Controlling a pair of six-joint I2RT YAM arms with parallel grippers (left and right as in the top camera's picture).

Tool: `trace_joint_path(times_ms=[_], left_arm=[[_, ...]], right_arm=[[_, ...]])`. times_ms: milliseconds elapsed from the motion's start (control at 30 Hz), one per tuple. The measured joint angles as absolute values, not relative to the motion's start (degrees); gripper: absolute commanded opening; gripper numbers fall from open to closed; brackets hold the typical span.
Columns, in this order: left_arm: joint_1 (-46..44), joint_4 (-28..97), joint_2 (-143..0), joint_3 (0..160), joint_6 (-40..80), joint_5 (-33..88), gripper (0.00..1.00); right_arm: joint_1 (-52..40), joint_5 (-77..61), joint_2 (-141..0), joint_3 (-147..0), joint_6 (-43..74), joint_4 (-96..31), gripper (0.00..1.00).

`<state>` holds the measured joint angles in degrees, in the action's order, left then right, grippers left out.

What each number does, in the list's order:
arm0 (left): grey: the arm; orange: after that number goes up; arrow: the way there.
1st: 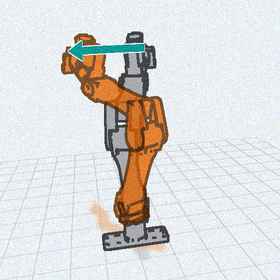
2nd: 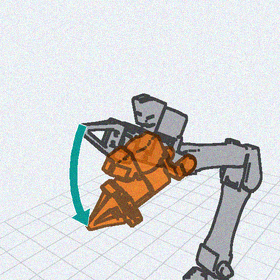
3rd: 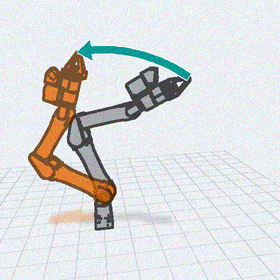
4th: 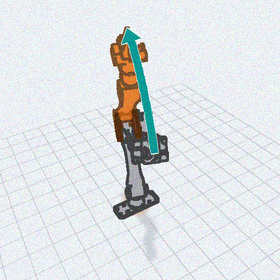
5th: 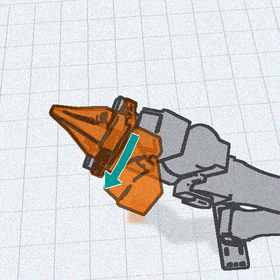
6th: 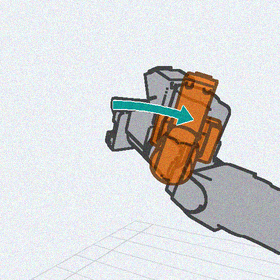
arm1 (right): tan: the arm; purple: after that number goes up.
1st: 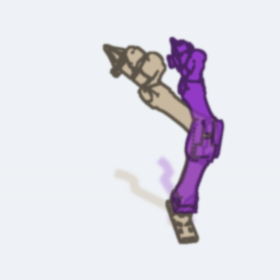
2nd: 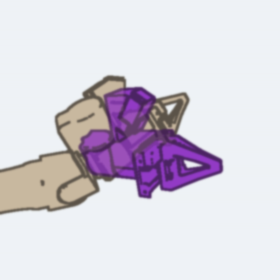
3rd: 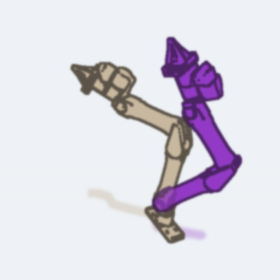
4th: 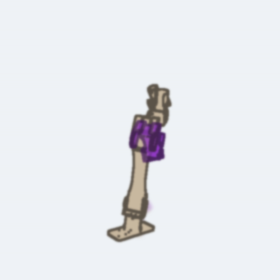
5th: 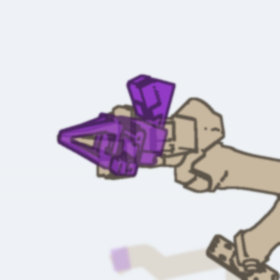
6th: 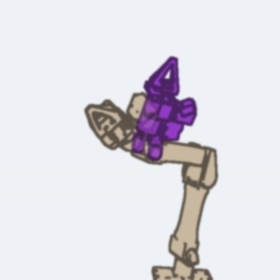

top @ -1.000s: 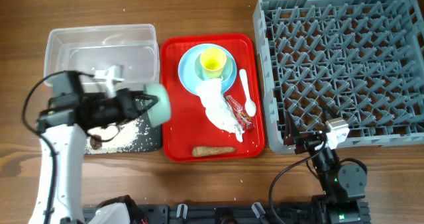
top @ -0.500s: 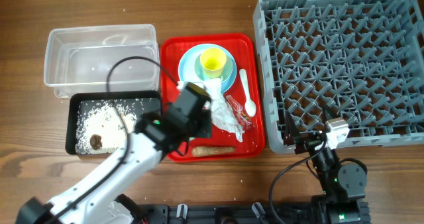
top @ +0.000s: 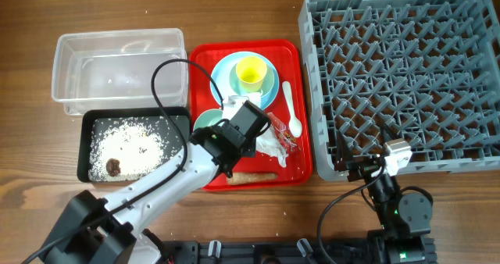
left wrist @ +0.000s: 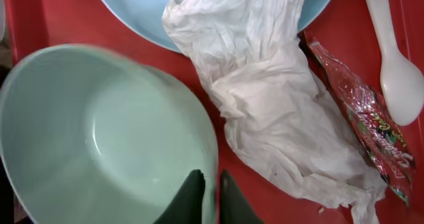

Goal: Sort waste into correct bins and load items into the dishwasher rack
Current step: 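Return the empty green bowl to the red tray with left gripper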

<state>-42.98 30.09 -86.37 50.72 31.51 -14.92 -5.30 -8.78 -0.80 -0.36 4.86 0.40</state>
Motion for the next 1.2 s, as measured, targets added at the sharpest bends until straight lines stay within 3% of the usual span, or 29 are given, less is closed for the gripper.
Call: trace_joint_path(times_ms=[300, 467, 667, 867, 1200], left_arm=[[-43.13, 34.46, -85.23, 51.64, 29.8, -15.18, 0.33], [-45.56, 44.34, -79.22, 53.1, 25.32, -14.72, 0.23], [-49.17, 50.37, -78.52, 53.28, 19.88, -7.66, 0.32], [-51.7, 49.95, -78.65, 53.25, 11.66, -3.14, 0.5], [-51.77, 45.17, -85.23, 52.75, -3.79, -1.61, 0.49]], right_arm=[[-5.3, -8.78, -0.8, -0.36, 4.86, 0.4, 1.0], [-5.3, -8.78, -0.8, -0.36, 4.86, 0.4, 0.99], [-5.3, -8.78, -0.8, -0.36, 4.86, 0.4, 1.0], [-5.3, -8.78, -0.8, -0.36, 4.86, 0.4, 1.0], [-5.3, -8.78, -0.8, -0.36, 4.86, 0.4, 1.0]])
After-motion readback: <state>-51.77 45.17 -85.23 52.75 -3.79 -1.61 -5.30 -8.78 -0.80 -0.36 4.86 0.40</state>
